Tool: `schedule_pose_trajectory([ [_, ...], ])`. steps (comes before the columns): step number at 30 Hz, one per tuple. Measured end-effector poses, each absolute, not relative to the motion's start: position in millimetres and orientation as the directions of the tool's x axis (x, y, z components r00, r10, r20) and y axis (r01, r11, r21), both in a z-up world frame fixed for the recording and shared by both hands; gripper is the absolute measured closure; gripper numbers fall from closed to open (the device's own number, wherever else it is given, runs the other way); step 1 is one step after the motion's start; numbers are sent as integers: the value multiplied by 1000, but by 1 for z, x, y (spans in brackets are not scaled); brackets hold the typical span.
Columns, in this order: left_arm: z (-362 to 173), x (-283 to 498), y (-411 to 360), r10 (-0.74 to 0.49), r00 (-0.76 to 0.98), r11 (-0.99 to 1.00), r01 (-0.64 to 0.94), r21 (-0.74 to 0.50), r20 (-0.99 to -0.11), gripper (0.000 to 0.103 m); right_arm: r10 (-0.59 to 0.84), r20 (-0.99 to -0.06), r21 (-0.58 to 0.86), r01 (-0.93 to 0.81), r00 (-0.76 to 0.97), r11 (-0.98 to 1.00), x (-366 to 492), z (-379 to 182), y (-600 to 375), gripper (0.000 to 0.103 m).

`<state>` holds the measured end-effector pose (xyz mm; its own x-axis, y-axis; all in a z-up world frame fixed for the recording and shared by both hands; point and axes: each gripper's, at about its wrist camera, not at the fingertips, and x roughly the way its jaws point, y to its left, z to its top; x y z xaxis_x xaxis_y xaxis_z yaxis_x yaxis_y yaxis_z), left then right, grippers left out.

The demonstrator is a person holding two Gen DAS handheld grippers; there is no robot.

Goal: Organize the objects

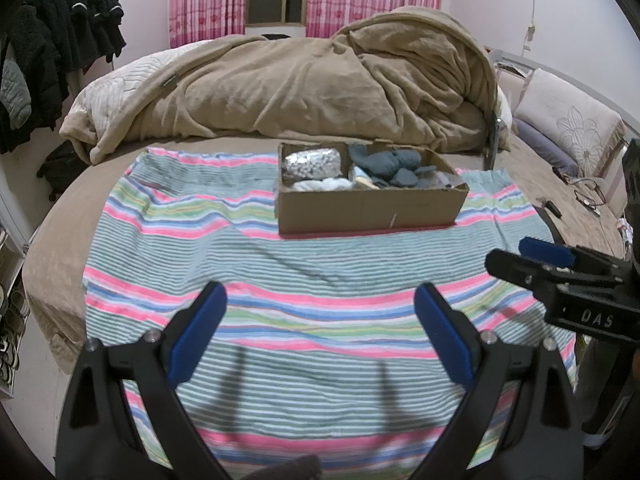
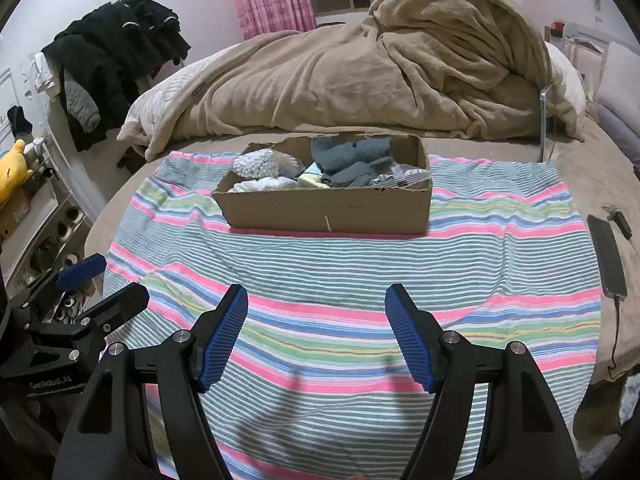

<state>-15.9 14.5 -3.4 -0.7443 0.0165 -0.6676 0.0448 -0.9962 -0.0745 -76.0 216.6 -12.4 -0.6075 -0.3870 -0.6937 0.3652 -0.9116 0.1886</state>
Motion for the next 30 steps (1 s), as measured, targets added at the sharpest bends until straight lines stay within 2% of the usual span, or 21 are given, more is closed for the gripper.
schedule_pose_trajectory([
  [30, -7, -16, 14, 10, -736, -996, 49, -69, -676, 7, -388, -694, 191, 364, -607, -912, -75, -13, 217, 29],
])
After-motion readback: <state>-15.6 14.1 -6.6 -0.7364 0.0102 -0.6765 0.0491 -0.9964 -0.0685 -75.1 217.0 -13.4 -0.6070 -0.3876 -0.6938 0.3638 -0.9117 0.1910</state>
